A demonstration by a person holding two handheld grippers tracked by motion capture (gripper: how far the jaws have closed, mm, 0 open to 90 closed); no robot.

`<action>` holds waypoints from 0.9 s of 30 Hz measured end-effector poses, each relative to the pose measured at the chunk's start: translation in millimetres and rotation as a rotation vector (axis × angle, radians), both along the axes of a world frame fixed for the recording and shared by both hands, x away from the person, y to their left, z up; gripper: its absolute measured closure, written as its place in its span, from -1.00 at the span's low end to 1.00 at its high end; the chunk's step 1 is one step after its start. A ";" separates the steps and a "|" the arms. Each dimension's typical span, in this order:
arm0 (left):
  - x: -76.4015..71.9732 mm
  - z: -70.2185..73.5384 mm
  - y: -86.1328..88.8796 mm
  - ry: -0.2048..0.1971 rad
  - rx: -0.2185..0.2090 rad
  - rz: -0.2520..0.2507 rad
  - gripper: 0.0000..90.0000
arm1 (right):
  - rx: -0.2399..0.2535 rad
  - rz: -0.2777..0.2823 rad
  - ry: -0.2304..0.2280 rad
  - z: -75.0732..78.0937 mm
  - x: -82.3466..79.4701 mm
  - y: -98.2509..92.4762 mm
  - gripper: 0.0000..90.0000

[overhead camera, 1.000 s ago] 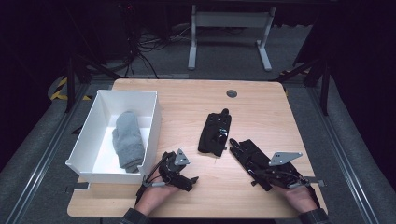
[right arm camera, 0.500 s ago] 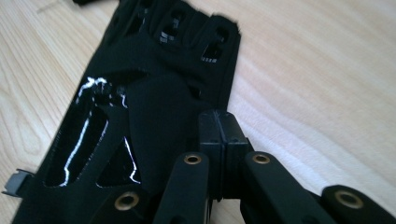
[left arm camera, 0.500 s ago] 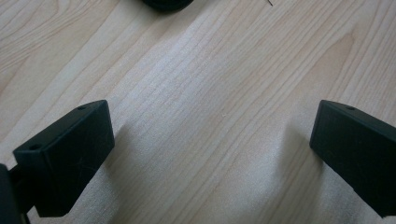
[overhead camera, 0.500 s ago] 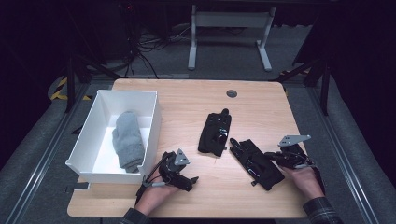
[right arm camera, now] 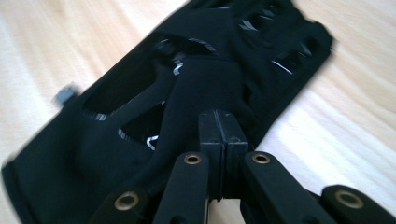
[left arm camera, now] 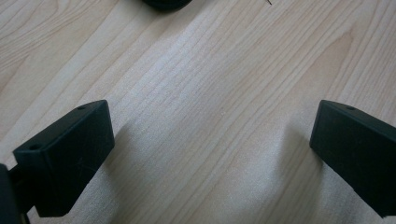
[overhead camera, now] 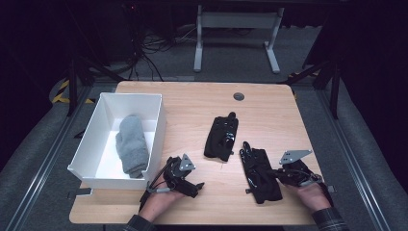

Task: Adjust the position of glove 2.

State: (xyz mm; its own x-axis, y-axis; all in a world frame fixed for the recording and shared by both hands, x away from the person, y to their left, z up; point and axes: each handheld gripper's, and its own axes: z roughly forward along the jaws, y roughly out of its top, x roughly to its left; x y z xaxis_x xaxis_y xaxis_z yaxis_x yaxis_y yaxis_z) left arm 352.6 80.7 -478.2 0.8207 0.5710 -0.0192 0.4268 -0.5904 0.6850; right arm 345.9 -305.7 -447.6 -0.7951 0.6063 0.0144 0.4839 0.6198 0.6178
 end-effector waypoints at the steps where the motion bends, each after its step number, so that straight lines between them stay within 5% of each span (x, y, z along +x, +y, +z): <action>1: 0.0 0.0 0.0 0.000 0.000 0.000 -1.00 | -0.003 0.009 0.003 0.1 -1.5 2.9 1.00; 7: -0.3 0.8 -0.9 0.005 0.008 0.009 -1.00 | -0.001 0.033 -0.006 1.2 -3.7 9.9 0.96; 12: 1.7 8.0 -3.8 0.031 0.031 0.019 -0.81 | 0.070 -0.027 -0.030 3.7 -0.4 0.7 0.54; 16: 9.1 16.0 -6.8 0.043 -0.006 0.029 -0.60 | 0.098 -0.108 -0.072 0.3 3.6 -8.7 0.06; 19: 15.6 21.5 -9.3 0.057 -0.026 0.010 -0.17 | 0.103 -0.170 -0.089 -4.0 8.4 -17.8 -0.17; 27: 42.5 41.5 -24.3 0.073 -0.045 0.018 1.00 | 0.098 -0.247 -0.093 -12.4 15.9 -32.4 -0.37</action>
State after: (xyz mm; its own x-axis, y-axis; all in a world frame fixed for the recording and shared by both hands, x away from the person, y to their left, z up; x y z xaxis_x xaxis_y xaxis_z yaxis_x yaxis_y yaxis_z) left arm 395.0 56.4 -436.7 0.8059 0.5827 -0.1046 0.4869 -0.5519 0.6770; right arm 361.8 -338.1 -460.0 -0.6237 0.7815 0.0167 0.5515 0.4248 0.7179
